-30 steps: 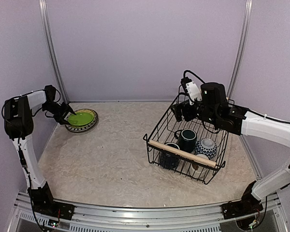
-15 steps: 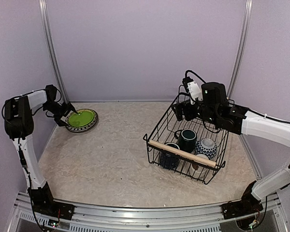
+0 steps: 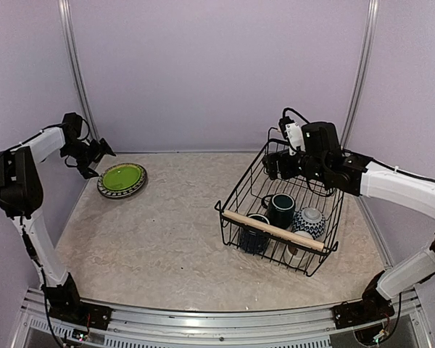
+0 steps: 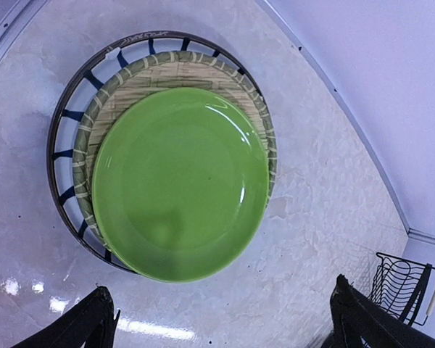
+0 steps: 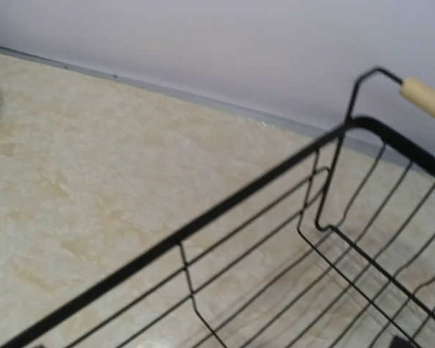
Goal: Unload the mixed dishes from the dish rack
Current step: Grab the cup from the dish rack, then pass from the right arm to the left, then place the cup at the center of the board.
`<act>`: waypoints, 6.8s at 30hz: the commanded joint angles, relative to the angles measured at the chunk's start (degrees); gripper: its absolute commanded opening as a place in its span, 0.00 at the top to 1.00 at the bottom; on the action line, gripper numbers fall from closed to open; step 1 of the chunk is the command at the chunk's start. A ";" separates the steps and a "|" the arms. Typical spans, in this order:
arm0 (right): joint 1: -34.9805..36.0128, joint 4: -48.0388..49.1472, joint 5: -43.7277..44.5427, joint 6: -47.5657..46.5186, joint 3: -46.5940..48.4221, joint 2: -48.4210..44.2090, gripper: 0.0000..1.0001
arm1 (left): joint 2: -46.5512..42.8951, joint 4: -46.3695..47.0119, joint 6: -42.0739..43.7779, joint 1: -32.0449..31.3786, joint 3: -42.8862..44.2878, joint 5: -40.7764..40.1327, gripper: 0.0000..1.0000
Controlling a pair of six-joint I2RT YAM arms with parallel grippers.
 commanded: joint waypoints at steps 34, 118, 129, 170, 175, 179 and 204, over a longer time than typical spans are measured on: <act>-8.18 -32.20 -15.23 3.40 13.54 19.48 0.00 | -15.74 4.92 3.17 -7.56 -5.40 0.24 0.01; -6.49 44.39 -40.14 33.68 -6.52 1.25 1.00 | -17.36 26.04 6.10 -36.73 -12.34 38.33 0.02; -0.11 51.65 -44.16 37.51 4.01 14.94 1.00 | -20.32 35.07 2.80 -37.12 -17.18 40.91 0.06; 5.36 70.42 -45.35 52.38 18.83 38.23 1.00 | -16.42 61.59 -19.53 -30.42 -22.47 51.78 0.90; 5.37 69.86 -45.58 51.35 18.00 37.37 0.81 | -16.24 61.56 -19.87 -30.20 -22.16 51.80 1.00; 4.70 68.93 -44.91 50.29 15.14 35.46 0.50 | -17.25 61.17 -19.19 -29.36 -22.26 51.28 1.00; -1.51 22.94 -30.60 23.78 6.63 14.79 0.00 | -15.03 9.04 3.33 -27.19 -7.22 5.02 1.00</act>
